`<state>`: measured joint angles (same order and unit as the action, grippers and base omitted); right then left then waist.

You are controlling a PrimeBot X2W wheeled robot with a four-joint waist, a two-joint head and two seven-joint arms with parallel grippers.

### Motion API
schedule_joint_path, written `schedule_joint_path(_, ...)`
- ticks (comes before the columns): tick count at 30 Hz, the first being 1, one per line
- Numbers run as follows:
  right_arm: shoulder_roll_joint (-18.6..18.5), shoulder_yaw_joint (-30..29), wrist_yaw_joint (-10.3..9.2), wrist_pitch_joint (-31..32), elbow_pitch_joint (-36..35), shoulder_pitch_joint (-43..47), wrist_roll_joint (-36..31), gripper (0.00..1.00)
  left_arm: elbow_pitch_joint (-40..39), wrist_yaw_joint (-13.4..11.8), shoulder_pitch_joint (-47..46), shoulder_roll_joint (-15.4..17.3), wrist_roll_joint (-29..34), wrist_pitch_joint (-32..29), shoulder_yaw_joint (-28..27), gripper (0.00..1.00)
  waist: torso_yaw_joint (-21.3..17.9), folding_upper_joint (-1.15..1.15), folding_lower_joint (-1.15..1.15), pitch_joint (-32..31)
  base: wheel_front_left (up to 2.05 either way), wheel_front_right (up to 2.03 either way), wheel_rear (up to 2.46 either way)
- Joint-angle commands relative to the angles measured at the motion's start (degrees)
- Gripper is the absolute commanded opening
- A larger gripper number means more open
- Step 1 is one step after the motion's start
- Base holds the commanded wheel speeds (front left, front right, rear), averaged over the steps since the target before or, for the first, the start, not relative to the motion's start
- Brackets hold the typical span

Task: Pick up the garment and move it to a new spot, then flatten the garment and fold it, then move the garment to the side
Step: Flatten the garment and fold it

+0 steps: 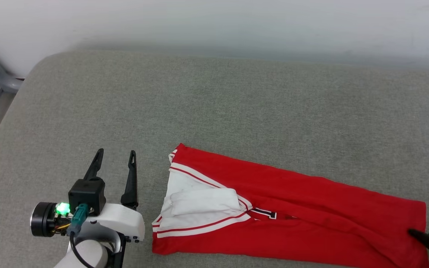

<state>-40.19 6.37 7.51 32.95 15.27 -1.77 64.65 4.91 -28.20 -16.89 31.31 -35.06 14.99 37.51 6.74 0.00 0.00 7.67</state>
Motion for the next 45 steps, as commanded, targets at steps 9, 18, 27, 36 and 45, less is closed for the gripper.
schedule_joint_path(9,6.29,4.21,-0.03,2.06,2.84,-1.48,0.02,1.00,-3.77,5.80,9.60,-10.20,14.38,0.26,-15.15,1.00,2.19,0.00,0.00,1.59,0.00,0.00,0.00)
schedule_joint_path(18,5.15,5.90,-0.04,-1.37,3.87,-3.33,-2.21,0.00,-3.06,13.89,13.67,-16.97,22.21,0.26,-21.87,1.00,1.85,0.00,0.00,0.83,0.00,0.00,0.00)
schedule_joint_path(27,2.64,6.02,-0.06,-3.43,5.30,-3.72,-1.35,0.00,-1.47,18.59,14.74,-19.89,26.64,0.27,-25.31,1.00,0.80,0.00,0.00,-0.63,0.00,0.00,0.00)
schedule_joint_path(36,-5.76,5.57,-0.06,-3.53,7.04,-2.32,-5.12,0.00,-0.93,21.54,15.90,-21.87,29.46,0.27,-28.07,1.00,-0.20,0.00,0.00,-2.32,0.00,0.00,0.00)
schedule_joint_path(45,-3.27,5.04,-0.04,1.26,-6.21,-1.49,2.61,0.00,-0.72,23.41,17.50,-23.04,30.89,0.27,-30.13,1.00,-1.06,0.00,0.00,-4.12,0.00,0.00,0.00)
